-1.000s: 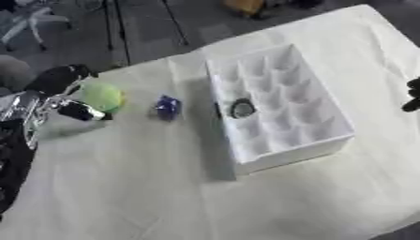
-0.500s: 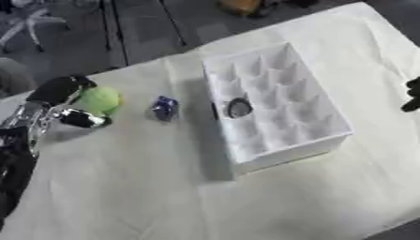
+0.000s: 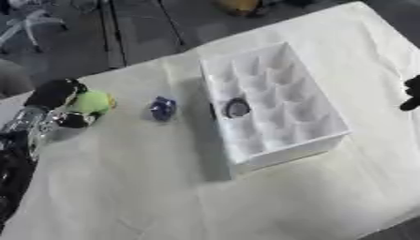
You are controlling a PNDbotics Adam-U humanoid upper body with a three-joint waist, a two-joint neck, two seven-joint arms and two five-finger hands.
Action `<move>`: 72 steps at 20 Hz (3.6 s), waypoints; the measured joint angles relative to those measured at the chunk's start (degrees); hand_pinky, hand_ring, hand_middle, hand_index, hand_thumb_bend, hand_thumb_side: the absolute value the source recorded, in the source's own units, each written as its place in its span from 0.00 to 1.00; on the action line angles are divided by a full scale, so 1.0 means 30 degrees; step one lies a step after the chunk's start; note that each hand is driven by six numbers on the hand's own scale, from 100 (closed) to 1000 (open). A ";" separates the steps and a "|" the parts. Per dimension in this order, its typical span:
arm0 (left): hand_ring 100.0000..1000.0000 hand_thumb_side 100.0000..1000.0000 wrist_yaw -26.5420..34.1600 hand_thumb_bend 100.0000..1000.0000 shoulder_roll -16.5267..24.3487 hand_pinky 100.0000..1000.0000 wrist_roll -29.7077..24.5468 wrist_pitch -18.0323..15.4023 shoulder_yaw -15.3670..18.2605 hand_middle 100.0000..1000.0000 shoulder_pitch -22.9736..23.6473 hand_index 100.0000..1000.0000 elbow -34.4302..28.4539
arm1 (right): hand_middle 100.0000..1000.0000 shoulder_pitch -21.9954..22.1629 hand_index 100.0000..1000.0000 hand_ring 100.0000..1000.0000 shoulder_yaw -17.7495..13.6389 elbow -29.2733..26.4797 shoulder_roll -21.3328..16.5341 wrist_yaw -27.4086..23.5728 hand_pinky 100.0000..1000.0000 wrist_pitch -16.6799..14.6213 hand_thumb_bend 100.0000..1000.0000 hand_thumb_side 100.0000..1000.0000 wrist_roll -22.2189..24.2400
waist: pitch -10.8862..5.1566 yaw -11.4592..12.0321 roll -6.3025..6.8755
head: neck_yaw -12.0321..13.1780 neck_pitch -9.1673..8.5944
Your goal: Pick up objects on the table and place them in the box.
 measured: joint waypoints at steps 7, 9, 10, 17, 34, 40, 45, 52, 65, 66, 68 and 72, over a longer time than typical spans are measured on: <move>0.32 0.28 0.5307 0.00 -0.0004 0.67 0.1187 -0.0342 0.0044 0.27 -0.0036 0.35 -0.1277 | 0.67 0.0001 0.80 0.53 -0.0002 0.0000 0.0000 -0.0002 0.72 0.0003 0.18 0.71 -0.0008 | 0.0000 0.0054 0.0000 | -0.0023 0.0000; 0.32 0.33 0.7226 0.00 -0.0155 0.70 0.1154 -0.0647 -0.0137 0.27 -0.0176 0.35 -0.1933 | 0.67 -0.0013 0.80 0.53 -0.0002 0.0000 0.0000 -0.0016 0.72 -0.0003 0.17 0.71 -0.0012 | 0.0000 0.0051 0.0000 | -0.0022 0.0000; 0.32 0.38 0.8191 0.00 -0.0313 0.72 0.1034 -0.0836 -0.0314 0.27 -0.0282 0.35 -0.2329 | 0.67 -0.0033 0.80 0.53 -0.0002 0.0000 0.0000 -0.0027 0.72 -0.0010 0.17 0.72 -0.0012 | 0.0000 0.0000 0.0000 | -0.0017 0.0000; 0.34 0.45 1.2629 0.00 -0.2273 0.75 -0.1046 -0.2098 -0.1810 0.28 -0.1336 0.36 -0.4388 | 0.67 -0.0445 0.79 0.53 0.0034 0.0000 0.0000 -0.0380 0.72 -0.0417 0.15 0.72 0.0037 | 0.0000 -0.1219 -0.0006 | 0.0261 -0.0113; 0.72 0.67 0.8850 0.98 -0.4886 0.79 -0.5896 -0.7322 -0.3680 0.78 -0.1946 0.81 -0.6975 | 0.67 -0.1586 0.79 0.54 0.0364 0.0000 0.0008 -0.1615 0.72 -0.2045 0.14 0.74 0.0605 | -0.0001 -0.2764 -0.0001 | 0.0776 -0.0171; 0.91 0.79 0.2175 1.00 -0.4888 1.00 -0.2695 -0.6540 -0.3661 0.94 -0.1694 0.91 -0.8869 | 0.67 -0.1580 0.79 0.54 0.0364 0.0000 0.0009 -0.1704 0.72 -0.2050 0.14 0.73 0.0732 | -0.0001 -0.2746 -0.0001 | 0.0743 -0.0171; 0.85 0.71 0.0993 1.00 -0.5032 0.98 0.0296 -0.5733 -0.3489 0.90 -0.1463 0.86 -0.8921 | 0.67 -0.1555 0.79 0.54 0.0357 0.0000 0.0013 -0.1704 0.72 -0.2005 0.14 0.73 0.0805 | -0.0001 -0.2562 -0.0001 | 0.0662 -0.0171; 0.79 0.69 0.7574 0.85 -0.4466 1.00 0.2336 -0.4867 -0.2395 0.84 0.1068 0.81 -0.9977 | 0.67 -0.0831 0.80 0.53 0.0049 0.0000 0.0029 -0.1477 0.72 -0.1749 0.14 0.73 0.0482 | -0.0001 -0.1077 -0.0001 | 0.0024 -0.0171; 0.74 0.75 2.0209 0.71 -0.1459 1.00 -0.0087 -0.4260 0.1080 0.80 0.7665 0.79 -1.7565 | 0.67 0.0236 0.80 0.53 -0.0609 0.0000 0.0238 -0.0335 0.72 -0.0902 0.14 0.72 -0.0484 | 0.0000 0.0915 -0.0002 | -0.1257 -0.0143; 0.74 0.75 2.1005 0.71 -0.1444 1.00 -0.0005 -0.4356 0.1122 0.80 0.8178 0.79 -1.7866 | 0.67 0.0247 0.80 0.53 -0.0617 0.0000 0.0254 -0.0269 0.72 -0.0856 0.14 0.72 -0.0530 | 0.0014 0.1009 -0.0006 | -0.1313 -0.0143; 0.74 0.75 2.2224 0.71 -0.1397 1.00 0.0095 -0.4602 0.1133 0.80 0.8909 0.79 -1.8319 | 0.67 0.0247 0.80 0.53 -0.0649 0.0000 0.0319 -0.0179 0.72 -0.0793 0.14 0.72 -0.0594 | 0.0017 0.1113 -0.0007 | -0.1374 -0.0143; 0.74 0.76 2.3286 0.67 -0.1424 1.00 0.0180 -0.4860 0.1311 0.79 0.9730 0.78 -1.9059 | 0.67 0.0254 0.80 0.53 -0.0712 0.0000 0.0336 -0.0067 0.72 -0.0691 0.14 0.72 -0.0691 | 0.0017 0.1269 -0.0007 | -0.1381 -0.0143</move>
